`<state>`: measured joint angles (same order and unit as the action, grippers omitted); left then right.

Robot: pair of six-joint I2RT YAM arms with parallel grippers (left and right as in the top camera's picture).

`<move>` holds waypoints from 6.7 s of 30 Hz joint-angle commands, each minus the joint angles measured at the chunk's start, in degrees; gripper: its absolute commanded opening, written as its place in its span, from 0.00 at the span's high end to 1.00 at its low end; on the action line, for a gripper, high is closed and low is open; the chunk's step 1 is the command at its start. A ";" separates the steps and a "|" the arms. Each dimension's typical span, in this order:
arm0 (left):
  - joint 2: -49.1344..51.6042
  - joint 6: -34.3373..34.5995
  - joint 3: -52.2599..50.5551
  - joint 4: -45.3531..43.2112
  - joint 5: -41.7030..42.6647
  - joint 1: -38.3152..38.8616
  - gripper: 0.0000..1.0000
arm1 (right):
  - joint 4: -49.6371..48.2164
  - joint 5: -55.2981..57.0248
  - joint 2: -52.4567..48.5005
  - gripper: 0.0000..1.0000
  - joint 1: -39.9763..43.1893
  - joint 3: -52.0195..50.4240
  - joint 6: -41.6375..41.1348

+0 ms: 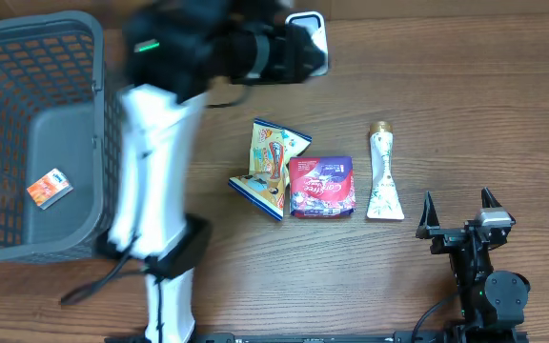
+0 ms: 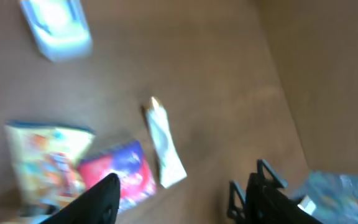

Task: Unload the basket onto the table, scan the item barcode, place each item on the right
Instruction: 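Carry the white tube out and stand it right of the red box, then reach the left gripper back into the grey basket, then grasp the orange Kleenex pack in the basket with the left gripper, then carry the Kleenex pack out and drop it left of the yellow bag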

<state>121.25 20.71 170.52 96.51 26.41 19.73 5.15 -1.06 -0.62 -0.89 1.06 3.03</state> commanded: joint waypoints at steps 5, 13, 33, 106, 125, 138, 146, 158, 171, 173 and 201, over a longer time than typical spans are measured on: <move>-12.52 -4.87 -1.79 0.31 -14.27 -14.73 0.30 | -0.31 0.35 0.39 0.00 -0.13 -0.57 0.24; -16.20 -6.36 -8.00 0.31 -35.54 -33.20 0.18 | -0.31 0.37 0.39 0.00 -0.13 -0.57 0.24; -7.41 -6.36 -45.46 -8.98 -40.61 -51.93 0.12 | -0.31 0.35 0.39 0.00 -0.13 -0.57 0.22; -5.01 -33.51 -77.31 -37.44 -46.29 -48.30 0.16 | -0.31 0.37 0.39 0.00 -0.13 -0.57 0.22; -4.79 -35.23 -89.22 -49.59 -42.95 -54.86 0.46 | -0.31 0.35 0.39 0.00 -0.13 -0.57 0.22; -4.74 -35.21 -90.47 -50.93 -32.09 -54.86 0.79 | -0.31 0.35 0.39 0.00 -0.13 -0.57 0.22; -5.09 -30.18 -88.19 -47.54 -32.06 -54.34 0.96 | -0.31 0.35 0.39 0.00 -0.13 -0.57 0.24; -16.41 -21.11 -65.40 -36.11 -16.11 -53.07 0.95 | -0.31 0.35 0.39 0.00 -0.13 -0.57 0.24; -38.99 -21.18 -64.30 -33.53 21.68 -46.21 0.96 | -0.31 0.37 0.39 0.00 -0.13 -0.57 0.24; -40.22 -22.27 -64.30 -30.82 21.42 -41.35 0.96 | -0.31 0.37 0.39 0.00 -0.13 -0.57 0.24; -27.30 -6.36 -68.32 -19.50 -34.69 3.82 0.95 | -0.31 0.37 0.39 0.00 -0.13 -0.57 0.22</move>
<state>95.42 8.73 101.60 73.34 5.78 24.86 5.15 -1.06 -0.62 -0.89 1.06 3.01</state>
